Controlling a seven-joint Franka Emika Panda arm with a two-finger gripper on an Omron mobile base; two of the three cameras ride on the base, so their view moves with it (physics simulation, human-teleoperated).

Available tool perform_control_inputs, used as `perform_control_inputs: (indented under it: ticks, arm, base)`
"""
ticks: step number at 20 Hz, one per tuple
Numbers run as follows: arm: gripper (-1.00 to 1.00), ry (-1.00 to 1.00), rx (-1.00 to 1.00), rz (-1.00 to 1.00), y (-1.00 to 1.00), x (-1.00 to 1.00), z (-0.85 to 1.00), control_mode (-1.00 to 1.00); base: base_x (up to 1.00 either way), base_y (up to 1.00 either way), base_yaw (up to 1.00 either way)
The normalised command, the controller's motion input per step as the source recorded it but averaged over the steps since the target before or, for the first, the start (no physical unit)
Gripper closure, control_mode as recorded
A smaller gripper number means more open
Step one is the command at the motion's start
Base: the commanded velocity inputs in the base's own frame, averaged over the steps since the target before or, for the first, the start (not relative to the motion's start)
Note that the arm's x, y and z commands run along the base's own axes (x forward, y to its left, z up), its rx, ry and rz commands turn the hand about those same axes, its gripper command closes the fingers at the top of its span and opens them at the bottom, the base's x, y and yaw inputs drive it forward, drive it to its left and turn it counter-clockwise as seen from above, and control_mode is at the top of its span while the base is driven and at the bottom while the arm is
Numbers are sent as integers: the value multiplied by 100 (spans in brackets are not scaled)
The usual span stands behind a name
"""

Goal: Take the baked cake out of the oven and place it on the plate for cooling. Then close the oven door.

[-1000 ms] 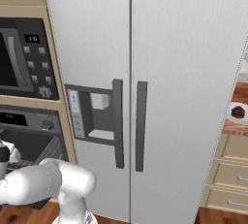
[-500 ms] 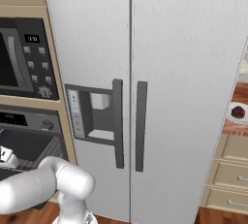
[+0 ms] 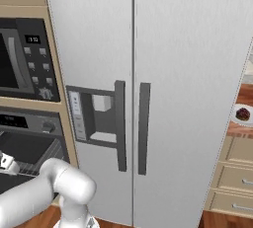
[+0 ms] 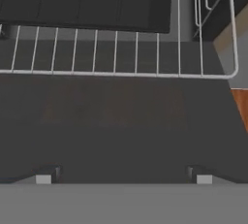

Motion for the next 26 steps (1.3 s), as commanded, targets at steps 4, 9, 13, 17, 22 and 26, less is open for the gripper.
perform_control_inputs:
  ticks: [4,9,13,17,22,26]
  arm:
    - [-100,8,0,0,6,22,-36,-100]
    - [-100,15,0,0,6,40,-23,-100]
    - [-100,5,0,2,14,23,-33,-100]
    - [-100,0,0,3,25,11,-45,-100]
    - [-100,0,0,0,24,23,-39,-100]
    - [-100,0,0,0,20,10,-38,-100]
  base:
    - [0,0,0]
    - [0,0,0]
    - [0,0,0]
    - [0,0,0]
    - [0,0,0]
    - [0,0,0]
